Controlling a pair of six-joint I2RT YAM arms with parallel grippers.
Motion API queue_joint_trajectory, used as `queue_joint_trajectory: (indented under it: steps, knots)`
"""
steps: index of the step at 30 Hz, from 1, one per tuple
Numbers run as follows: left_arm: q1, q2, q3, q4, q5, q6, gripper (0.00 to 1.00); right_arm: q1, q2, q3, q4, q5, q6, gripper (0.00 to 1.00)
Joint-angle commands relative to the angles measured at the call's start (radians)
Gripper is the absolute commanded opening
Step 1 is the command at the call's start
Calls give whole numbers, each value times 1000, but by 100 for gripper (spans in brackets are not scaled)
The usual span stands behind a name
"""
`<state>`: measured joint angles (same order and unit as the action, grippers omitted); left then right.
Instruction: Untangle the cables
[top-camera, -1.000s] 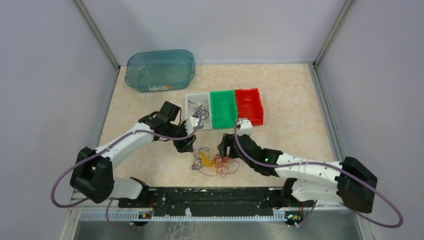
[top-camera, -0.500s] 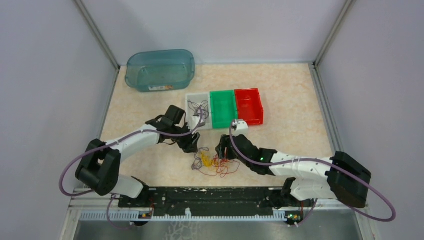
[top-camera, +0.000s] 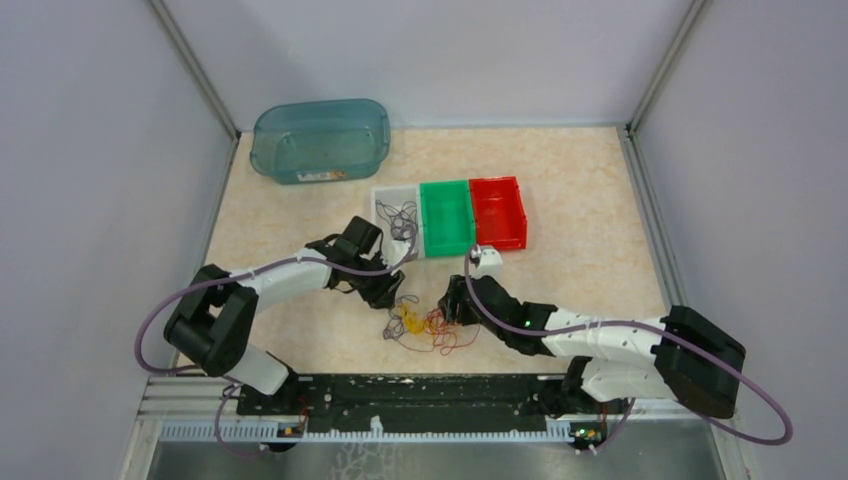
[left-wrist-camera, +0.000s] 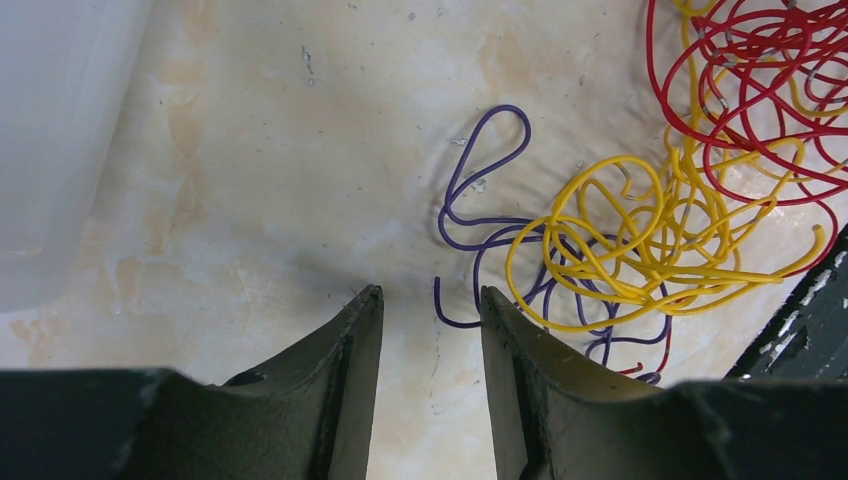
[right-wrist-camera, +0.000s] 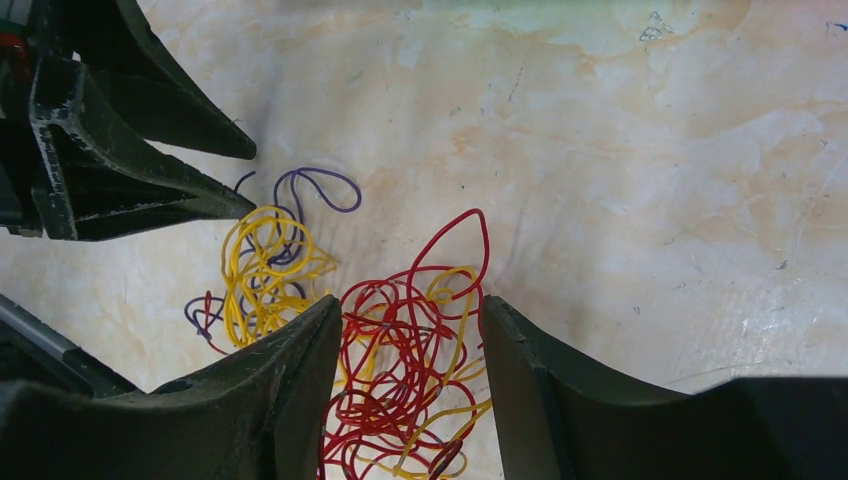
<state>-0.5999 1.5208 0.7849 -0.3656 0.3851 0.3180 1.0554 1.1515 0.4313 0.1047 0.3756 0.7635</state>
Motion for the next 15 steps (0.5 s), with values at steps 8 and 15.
queue_joint_trajectory:
  steps: [8, 15]
  knots:
    - [-1, -3, 47, -4, 24, -28, 64, -6, -39, -7, 46, 5, 10, 54]
    - [0, 49, 34, 22, -3, -31, 55, -7, -80, -23, 28, 14, 17, 53]
